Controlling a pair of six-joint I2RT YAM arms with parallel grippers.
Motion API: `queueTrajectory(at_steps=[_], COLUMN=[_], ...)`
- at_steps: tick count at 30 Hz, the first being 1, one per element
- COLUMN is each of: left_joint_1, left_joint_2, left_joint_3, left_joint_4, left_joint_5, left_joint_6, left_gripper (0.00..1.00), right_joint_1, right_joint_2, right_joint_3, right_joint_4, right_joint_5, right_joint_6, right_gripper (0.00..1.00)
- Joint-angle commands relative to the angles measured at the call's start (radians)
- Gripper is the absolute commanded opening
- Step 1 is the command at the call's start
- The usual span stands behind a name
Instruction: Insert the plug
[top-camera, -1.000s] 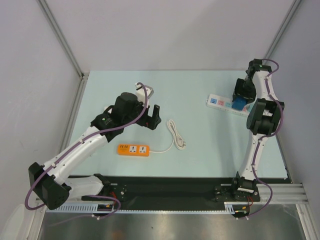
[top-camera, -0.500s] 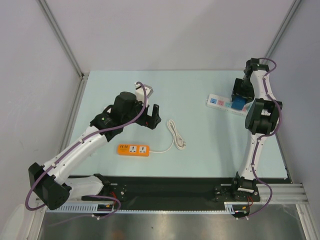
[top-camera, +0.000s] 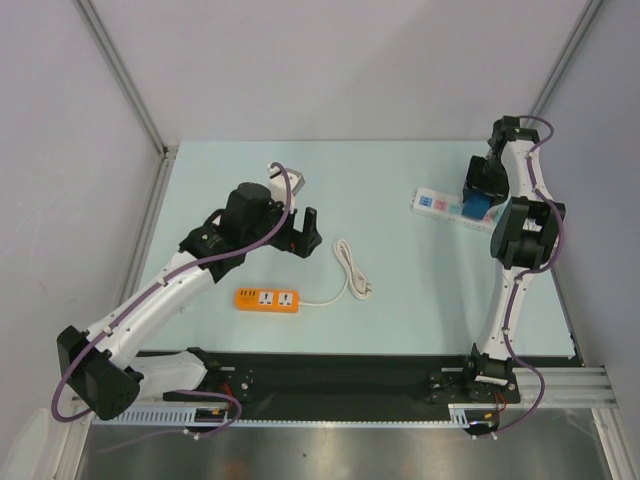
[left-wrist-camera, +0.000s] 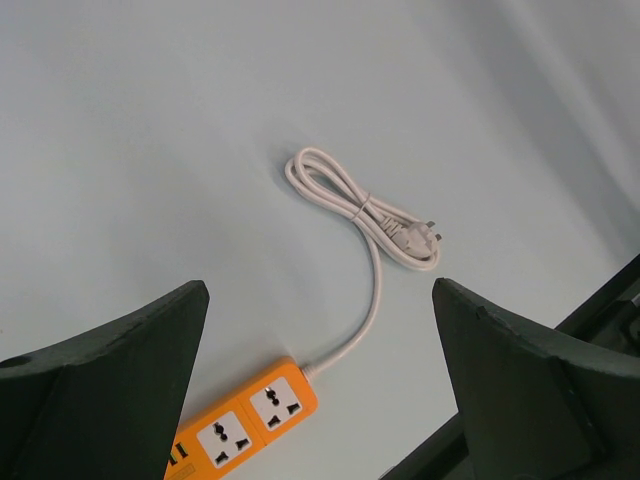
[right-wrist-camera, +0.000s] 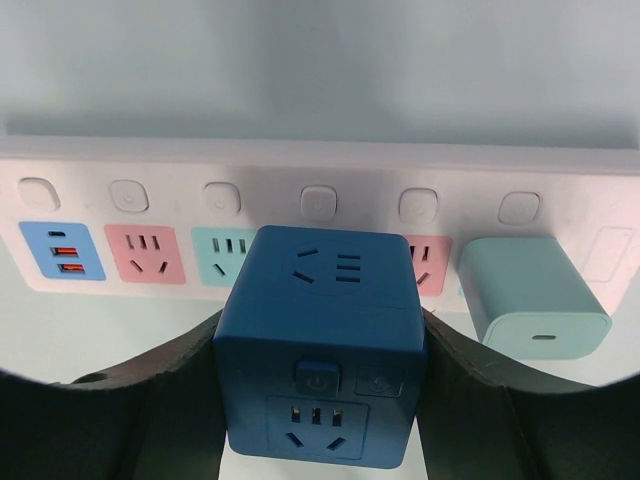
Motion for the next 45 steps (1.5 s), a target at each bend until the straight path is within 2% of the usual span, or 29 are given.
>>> queueTrajectory(at_steps=[1,18,21,28,45], left_joint_1=[0.009,0.009,0.009,0.011,0.011], left_joint_2=[-0.021,-0.024,-0.025,-0.025,-0.024], left_joint_3=[-0.008,-0.01,-0.012,-0.008,-0.01], left_joint_4=[0.039,0.039,0.039,0.041,0.041], left_joint_5=[0.011,0.011,0.009,0.011,0.012], left_joint_6=[-0.012,-0.012,-0.012,-0.012,-0.014], left_gripper=[1.0,1.0,1.0,1.0,1.0], right_joint_1=[0.012,0.012,0.001,-0.003,0.004], right_joint_2=[-0.091,-0.073,-0.07,-0.058,-0.071], right_joint_3=[0.024,-0.024,-0.044,-0.053,-0.039], right_joint_4=[0.014,0.014,0.011,0.02,0.033], right_joint_5=[-0.019,0.015,0.06,-0.011,-0.006], right_joint_6=[0.005,0.012,0.018,0.02,0.017], right_gripper=[0.0,0.0,0.0,0.0,0.0])
